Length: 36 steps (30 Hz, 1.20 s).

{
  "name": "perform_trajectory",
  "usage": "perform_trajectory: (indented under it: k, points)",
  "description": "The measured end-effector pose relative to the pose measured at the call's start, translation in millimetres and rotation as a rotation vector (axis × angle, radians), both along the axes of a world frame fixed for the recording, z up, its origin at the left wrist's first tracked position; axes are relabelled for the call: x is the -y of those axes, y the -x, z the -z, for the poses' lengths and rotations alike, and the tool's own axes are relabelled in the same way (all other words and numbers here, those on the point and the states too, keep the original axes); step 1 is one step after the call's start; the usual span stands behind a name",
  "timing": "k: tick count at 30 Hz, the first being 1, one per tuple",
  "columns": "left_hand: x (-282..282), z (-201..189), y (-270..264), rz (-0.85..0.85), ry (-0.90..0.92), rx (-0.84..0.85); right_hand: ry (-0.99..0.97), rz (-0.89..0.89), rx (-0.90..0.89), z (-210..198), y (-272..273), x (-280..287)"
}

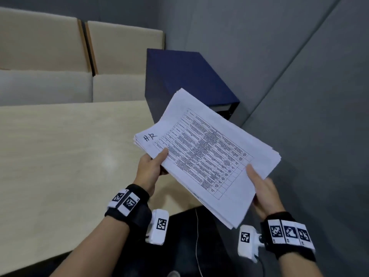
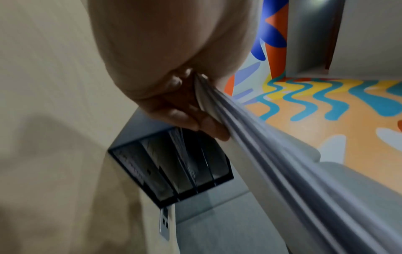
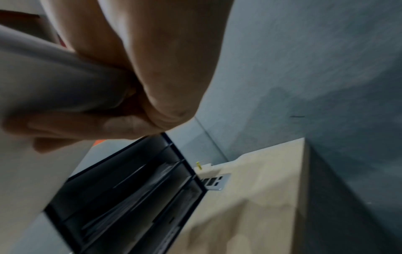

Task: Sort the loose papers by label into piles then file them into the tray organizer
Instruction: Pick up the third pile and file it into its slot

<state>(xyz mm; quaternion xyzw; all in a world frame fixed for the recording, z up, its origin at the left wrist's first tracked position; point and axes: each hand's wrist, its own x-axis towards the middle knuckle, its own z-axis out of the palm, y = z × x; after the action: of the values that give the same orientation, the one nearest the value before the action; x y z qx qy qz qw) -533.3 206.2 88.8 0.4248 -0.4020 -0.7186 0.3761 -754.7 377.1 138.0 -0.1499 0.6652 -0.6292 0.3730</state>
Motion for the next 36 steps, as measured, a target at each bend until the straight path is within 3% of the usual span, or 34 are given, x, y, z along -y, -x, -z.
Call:
perform_trajectory:
  k: [8,13,18,21,24,26,28,31,36]
  points:
    - [-53.5,-6.0,74.1,0.042,0.069,0.079,-0.030,0.097,0.049,15.4,80.8,-53.9]
    - [-30.4,-35.0,104.9,0.003,0.095,0.067,0.060,0.130,0.070,6.7,97.9,-37.1]
    - [8.9,-55.2,118.8,-0.019,-0.017,0.061,0.153,0.281,0.056,6.5,97.0,-1.2]
    - [2.0,-46.8,99.8,-0.017,-0.046,0.112,0.171,0.354,0.037,10.9,83.7,20.2]
    - [-19.5,-2.4,55.9,0.047,-0.123,0.216,0.193,0.423,0.050,18.2,68.4,40.3]
    - [-39.5,34.9,18.1,0.050,-0.189,0.318,0.217,0.379,0.103,23.0,60.5,55.7]
    - [-59.1,66.5,-19.9,-0.005,-0.267,0.386,0.205,0.277,0.126,21.9,51.0,73.6]
    - [-76.1,97.1,-65.6,-0.138,-0.389,0.379,0.055,0.229,0.019,18.4,39.5,105.7]
    - [-76.6,111.5,-110.1,-0.196,-0.388,0.411,0.002,0.261,0.085,4.5,28.7,168.6]
